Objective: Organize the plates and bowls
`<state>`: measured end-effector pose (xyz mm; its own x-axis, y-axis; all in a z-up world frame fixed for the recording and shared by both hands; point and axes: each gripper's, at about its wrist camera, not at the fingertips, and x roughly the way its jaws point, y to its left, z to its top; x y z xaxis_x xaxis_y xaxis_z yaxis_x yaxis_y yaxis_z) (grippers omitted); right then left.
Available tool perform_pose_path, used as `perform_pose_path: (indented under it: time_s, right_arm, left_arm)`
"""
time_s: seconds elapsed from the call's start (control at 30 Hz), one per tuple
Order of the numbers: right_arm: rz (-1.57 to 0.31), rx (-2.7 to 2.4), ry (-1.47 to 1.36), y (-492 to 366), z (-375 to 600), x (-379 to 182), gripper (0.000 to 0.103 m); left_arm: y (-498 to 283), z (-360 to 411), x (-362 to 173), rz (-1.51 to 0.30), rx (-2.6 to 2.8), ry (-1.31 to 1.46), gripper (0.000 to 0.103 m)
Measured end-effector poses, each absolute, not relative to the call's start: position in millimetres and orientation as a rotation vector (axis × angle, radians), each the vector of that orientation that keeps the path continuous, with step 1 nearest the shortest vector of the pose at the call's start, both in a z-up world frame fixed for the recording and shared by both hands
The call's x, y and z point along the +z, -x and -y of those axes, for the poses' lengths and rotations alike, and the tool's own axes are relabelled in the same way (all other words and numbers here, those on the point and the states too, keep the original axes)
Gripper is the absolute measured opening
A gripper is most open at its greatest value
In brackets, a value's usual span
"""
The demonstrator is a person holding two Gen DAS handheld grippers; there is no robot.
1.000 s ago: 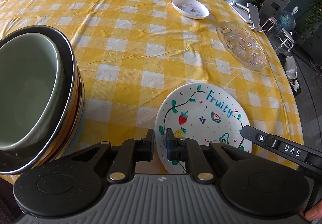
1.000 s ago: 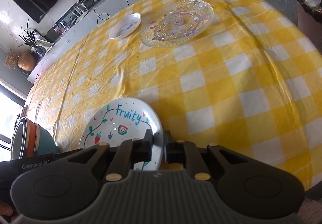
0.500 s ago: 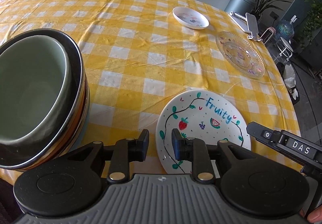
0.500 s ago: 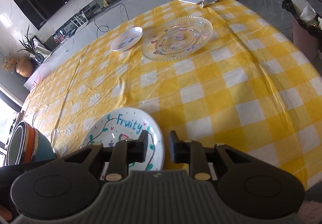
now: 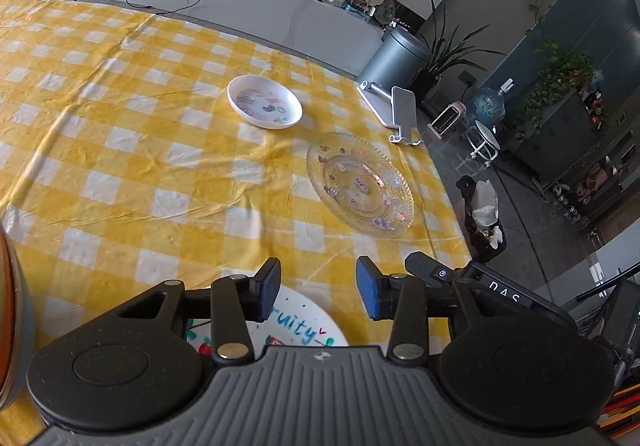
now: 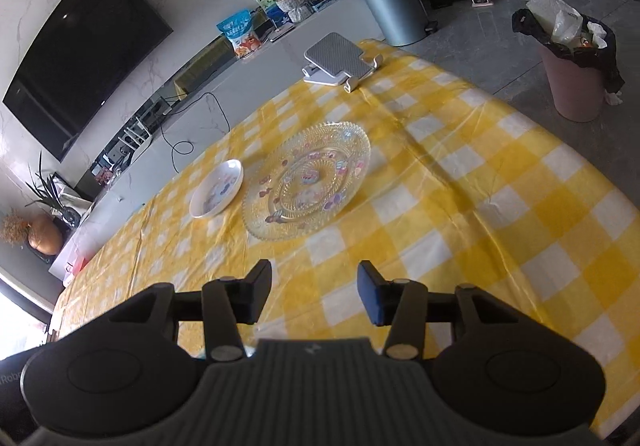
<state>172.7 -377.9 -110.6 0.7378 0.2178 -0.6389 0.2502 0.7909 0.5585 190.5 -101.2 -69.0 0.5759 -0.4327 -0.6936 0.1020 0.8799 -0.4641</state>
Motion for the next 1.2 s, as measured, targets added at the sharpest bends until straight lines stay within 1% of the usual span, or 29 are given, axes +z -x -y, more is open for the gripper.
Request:
perform_pose_path:
  time_s: [0.1,0.23,0.3,0.37,0.63,0.7,0.83,0.9,0.93,1.0,1.07,1.2]
  right_arm:
    - [-0.743,-0.054,-0.72,-189,389,-116,0.047]
    - [-0.728,-0.08,-0.733,-213,401,-123,0.046]
    - [-0.717,-0.097,-0.716,-224,407,-124,0.041]
    - [-0.704,-0.108,-0.696,-233,412,-125,0.038]
    - [-0.725,-0.135,-0.698,-264,427,-137,0.032]
    - [-0.732,-0.139,-0.699,-269,431,-140,0.028]
    - [-0.743,-0.122,-0.728,-272,435,-143,0.028]
    - [-0.752,-0.114,-0.733,-276,435,-146,0.025]
    - [-0.755,-0.114,-0.731,-277,434,-146,0.025]
    - [-0.757,-0.108,-0.734,-279,433,-147,0.025]
    - [-0.76,-0.101,-0.735,-280,431,-148,0.024]
    - [-0.765,-0.102,-0.741,-281,430,-149,0.024]
  left_arm:
    - [-205,109,-69,-0.886,-0.317,0.406,0.047]
    - [-229,115,-76,-0.904,-0.324,0.433,0.047]
    - [-241,117,-81,-0.913,-0.314,0.448,0.046]
    - [-254,120,-87,-0.911,-0.296,0.457,0.042]
    - [-297,126,-108,-0.907,-0.249,0.515,0.042]
    - [-305,128,-112,-0.916,-0.247,0.511,0.042]
    - [-314,130,-122,-0.942,-0.25,0.536,0.042]
    - [-317,131,-125,-0.946,-0.248,0.533,0.042]
    - [-317,132,-127,-0.946,-0.246,0.528,0.037]
    - [-319,134,-129,-0.951,-0.255,0.517,0.032]
    - [-321,135,-132,-0.955,-0.255,0.516,0.03]
    - [-324,135,-135,-0.96,-0.25,0.511,0.021]
